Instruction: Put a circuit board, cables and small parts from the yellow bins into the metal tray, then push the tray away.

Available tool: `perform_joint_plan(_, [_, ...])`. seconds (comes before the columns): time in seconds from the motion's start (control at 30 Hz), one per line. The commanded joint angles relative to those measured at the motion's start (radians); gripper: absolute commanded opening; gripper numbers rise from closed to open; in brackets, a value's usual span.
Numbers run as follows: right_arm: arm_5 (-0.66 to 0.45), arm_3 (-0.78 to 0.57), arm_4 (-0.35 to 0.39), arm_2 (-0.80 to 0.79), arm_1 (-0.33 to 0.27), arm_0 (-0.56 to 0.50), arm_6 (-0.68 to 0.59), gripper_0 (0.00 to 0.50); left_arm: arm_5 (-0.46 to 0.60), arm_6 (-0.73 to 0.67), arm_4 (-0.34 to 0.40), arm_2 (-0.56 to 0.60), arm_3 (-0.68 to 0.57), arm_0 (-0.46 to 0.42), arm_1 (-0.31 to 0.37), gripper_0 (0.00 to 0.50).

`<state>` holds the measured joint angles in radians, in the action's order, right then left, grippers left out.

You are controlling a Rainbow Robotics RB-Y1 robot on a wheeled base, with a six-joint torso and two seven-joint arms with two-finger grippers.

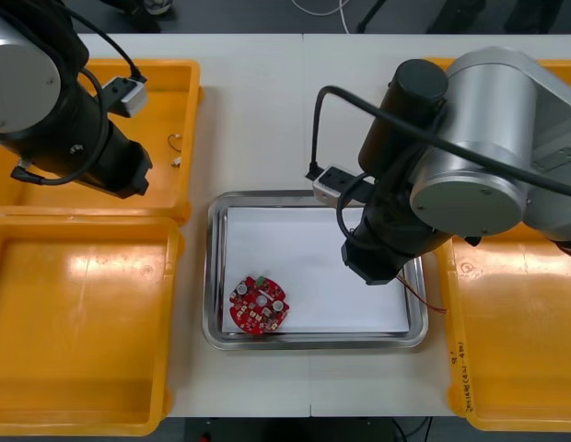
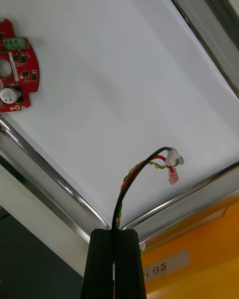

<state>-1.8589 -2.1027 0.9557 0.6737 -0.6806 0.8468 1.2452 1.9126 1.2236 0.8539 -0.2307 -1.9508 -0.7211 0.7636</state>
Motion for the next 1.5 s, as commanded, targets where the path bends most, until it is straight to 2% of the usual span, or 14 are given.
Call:
perform_joint_plan(0.03, [0.020, 0.026, -0.029, 0.044, 0.022, 0.041, 0.171, 0.000, 0.007, 0.088, -0.007, 0.059, 0.053, -0.046, 0.059, 0.500])
perform_joint_plan(0.3, [0.035, 0.075, -0.022, 0.060, 0.027, 0.035, 0.362, 0.000, -0.003, 0.103, -0.082, 0.094, 0.130, -0.046, 0.063, 0.500])
perform_joint_plan(0.47, [0.092, 0.076, -0.063, 0.112, 0.027, 0.015, 0.454, 0.000, -0.047, 0.113, -0.127, 0.116, 0.185, -0.046, 0.063, 0.500])
perform_joint_plan(0.6, [0.138, 0.076, -0.097, 0.168, 0.027, 0.009, 0.467, 0.000, -0.086, 0.114, -0.170, 0.117, 0.213, -0.046, 0.063, 0.500])
perform_joint_plan(0.8, [0.187, 0.087, -0.126, 0.237, 0.027, 0.000, 0.473, 0.000, -0.162, 0.109, -0.184, 0.136, 0.263, -0.044, 0.059, 0.500])
perform_joint_plan(0.97, [0.230, 0.096, -0.127, 0.247, 0.029, -0.040, 0.482, 0.000, -0.211, 0.102, -0.190, 0.166, 0.294, -0.046, 0.040, 0.500])
perform_joint_plan(1.17, [0.237, 0.099, -0.166, 0.264, 0.035, -0.074, 0.484, 0.000, -0.267, 0.097, -0.230, 0.195, 0.345, -0.044, 0.019, 0.500])
perform_joint_plan(1.5, [0.279, 0.194, -0.167, 0.276, 0.090, -0.110, 0.479, 0.000, -0.419, 0.094, -0.280, 0.220, 0.478, -0.043, -0.038, 0.500])
